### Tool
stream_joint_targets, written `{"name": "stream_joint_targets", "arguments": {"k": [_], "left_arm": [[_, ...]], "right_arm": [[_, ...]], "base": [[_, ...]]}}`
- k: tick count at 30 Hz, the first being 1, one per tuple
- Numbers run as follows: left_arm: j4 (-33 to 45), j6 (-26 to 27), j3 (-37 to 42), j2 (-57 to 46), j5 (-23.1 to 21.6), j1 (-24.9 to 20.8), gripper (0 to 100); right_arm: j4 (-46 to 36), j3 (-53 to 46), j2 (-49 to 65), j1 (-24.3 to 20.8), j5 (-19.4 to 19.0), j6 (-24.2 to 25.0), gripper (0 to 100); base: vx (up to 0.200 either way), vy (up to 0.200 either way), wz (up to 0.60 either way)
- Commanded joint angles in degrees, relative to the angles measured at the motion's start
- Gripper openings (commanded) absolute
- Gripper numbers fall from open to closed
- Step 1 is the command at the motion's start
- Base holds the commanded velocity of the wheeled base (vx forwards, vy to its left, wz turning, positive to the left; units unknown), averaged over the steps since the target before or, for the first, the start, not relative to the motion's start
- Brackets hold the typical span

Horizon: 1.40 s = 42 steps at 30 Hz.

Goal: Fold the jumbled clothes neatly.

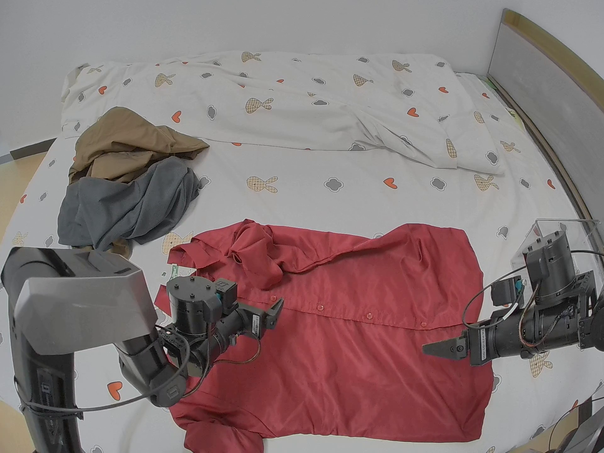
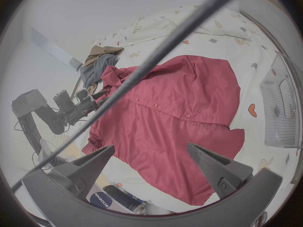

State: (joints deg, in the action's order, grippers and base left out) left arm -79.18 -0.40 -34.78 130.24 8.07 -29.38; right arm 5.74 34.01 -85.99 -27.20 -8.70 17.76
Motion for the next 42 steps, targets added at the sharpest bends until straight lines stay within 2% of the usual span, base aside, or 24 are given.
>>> {"name": "stream_joint_targets", "arguments": {"k": [1, 6, 7, 9, 12, 14, 15, 19, 21, 22, 23, 28, 31, 32, 35, 42], "left_arm": [[-2.12, -1.18, -1.87, 6.6, 0.19, 1.52, 100], [-1.51, -1.18, -5.47, 7.83, 0.19, 1.78, 100], [1.57, -1.09, -10.57, 8.89, 0.19, 2.48, 100], [4.21, -1.09, -12.94, 9.41, 0.19, 2.75, 100], [10.54, -1.09, -20.77, 10.47, 0.19, 3.8, 100], [10.71, -1.09, -21.12, 10.47, 0.19, 3.89, 100], [16.42, -1.0, -28.68, 10.56, 0.1, 5.39, 100], [25.65, -0.74, -39.49, 11.87, -0.16, 7.93, 100], [26.36, -0.74, -40.72, 12.31, -0.16, 8.29, 100], [28.9, -0.74, -47.31, 14.34, -0.16, 9.34, 100], [29.87, -0.74, -50.3, 15.21, -0.07, 9.69, 100], [35.32, -0.65, -58.12, 16.18, -0.16, 11.19, 100], [40.42, -0.65, -67.7, 18.38, -0.16, 13.21, 100], [40.42, -0.65, -67.7, 18.38, -0.16, 13.21, 100], [47.63, -0.74, -79.74, 22.07, -0.07, 14.79, 100], [55.54, -0.92, -79.81, 27.26, 0.02, 13.82, 100]], "right_arm": [[0.06, 0.0, -0.05, 0.21, -0.08, -0.01, 100], [0.06, 0.0, -0.14, 0.13, -0.17, -0.01, 100], [0.06, 0.0, -0.49, 0.13, -0.08, 0.08, 100], [0.06, 0.0, -0.49, 0.13, -0.08, -0.01, 100], [-0.03, 0.0, -0.49, 0.04, -0.08, -0.01, 100], [0.06, 0.0, -0.58, 0.04, -0.08, 0.08, 100], [0.06, 0.0, -0.58, 0.13, -0.08, -0.01, 100], [0.06, -0.09, -0.58, 0.13, -0.08, -0.01, 100], [-0.03, -0.09, -0.58, 0.04, -0.08, -0.01, 100], [0.06, -0.09, -0.67, -0.05, -0.08, -0.01, 100], [0.06, -0.09, -0.67, -0.05, -0.08, -0.01, 100], [-0.03, -0.09, -0.93, 0.13, 0.0, -0.01, 100], [-0.03, -0.09, -1.02, 0.04, 0.0, -0.01, 100], [-0.03, -0.09, -1.02, 0.04, 0.0, -0.01, 100], [0.06, -0.17, -1.02, -0.05, 0.0, -0.01, 100], [-0.03, -0.17, -1.02, 0.13, 0.0, -0.01, 100]], "base": [[0.0, 0.0, 0.0], [0.0, 0.0, 0.0], [0.0, 0.0, 0.0], [0.0, 0.0, 0.0], [0.0, 0.0, 0.0], [0.0, 0.0, 0.0], [0.0, 0.0, 0.0], [0.0, 0.0, 0.0], [0.0, 0.0, 0.0], [0.0, 0.0, 0.0], [0.0, 0.0, 0.0], [0.0, 0.0, 0.0], [0.0, 0.0, 0.0], [0.0, 0.0, 0.0], [0.0, 0.0, 0.0], [0.0, 0.0, 0.0]]}}
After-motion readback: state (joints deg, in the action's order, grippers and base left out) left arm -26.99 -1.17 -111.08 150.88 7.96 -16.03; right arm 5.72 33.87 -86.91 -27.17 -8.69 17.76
